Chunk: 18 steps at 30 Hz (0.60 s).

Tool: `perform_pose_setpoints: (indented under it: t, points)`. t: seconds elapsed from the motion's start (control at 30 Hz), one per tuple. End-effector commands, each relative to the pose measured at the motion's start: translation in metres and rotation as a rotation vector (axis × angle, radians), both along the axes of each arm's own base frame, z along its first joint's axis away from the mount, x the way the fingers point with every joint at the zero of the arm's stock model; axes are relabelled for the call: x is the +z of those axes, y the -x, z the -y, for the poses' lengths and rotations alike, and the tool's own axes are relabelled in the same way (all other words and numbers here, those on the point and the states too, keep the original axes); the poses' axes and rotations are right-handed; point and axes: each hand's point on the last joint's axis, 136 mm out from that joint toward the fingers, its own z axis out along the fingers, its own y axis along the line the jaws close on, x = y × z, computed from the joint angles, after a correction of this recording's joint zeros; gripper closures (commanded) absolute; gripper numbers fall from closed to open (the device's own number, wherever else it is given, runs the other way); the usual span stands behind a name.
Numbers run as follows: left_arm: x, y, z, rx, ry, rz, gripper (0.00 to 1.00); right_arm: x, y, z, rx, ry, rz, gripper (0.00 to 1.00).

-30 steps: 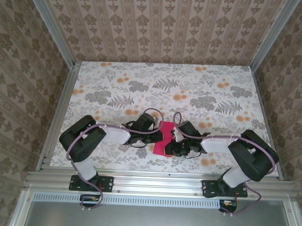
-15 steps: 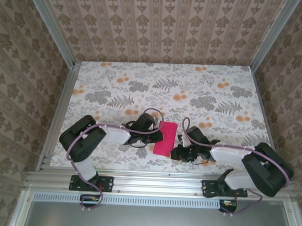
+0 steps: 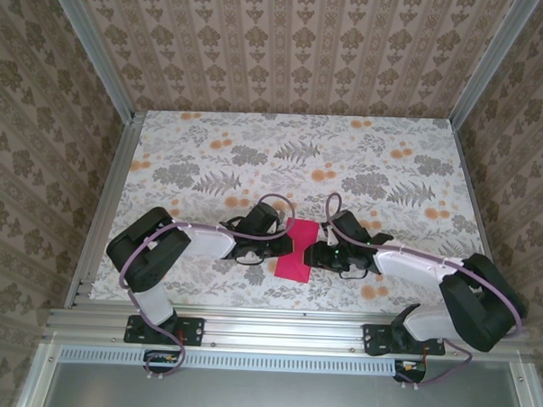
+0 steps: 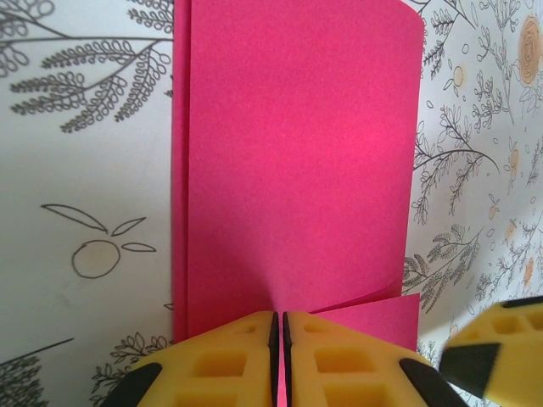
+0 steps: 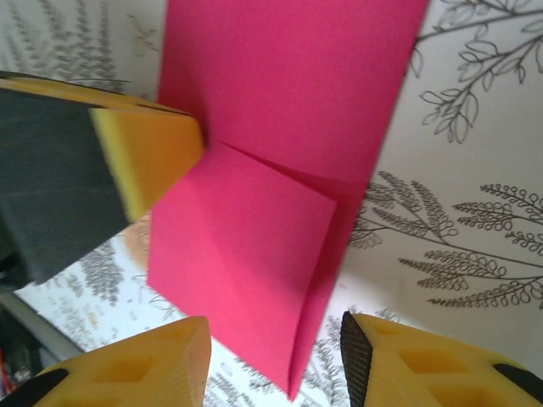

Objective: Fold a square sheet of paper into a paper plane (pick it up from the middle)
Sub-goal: Fold the triangle a second time at the center of the table.

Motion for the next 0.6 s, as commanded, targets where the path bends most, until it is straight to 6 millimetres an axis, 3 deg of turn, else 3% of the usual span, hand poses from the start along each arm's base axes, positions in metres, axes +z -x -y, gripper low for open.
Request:
perform_pose_setpoints:
  t: [0.0, 0.33, 0.57]
  points:
    - [-0.003, 0.002, -0.004, 0.005, -0.036, -0.004, 0.87, 0.000, -0.010, -0.002, -0.020, 0.009, 0.007, 0.53]
    - [-0.003, 0.003, -0.004, 0.001, -0.036, -0.007, 0.87, -0.016, -0.016, -0.010, -0.032, 0.001, -0.024, 0.59]
    - [-0.002, 0.004, -0.004, 0.000, -0.034, -0.008, 0.87, -0.014, -0.021, -0.017, -0.041, -0.040, -0.023, 0.67]
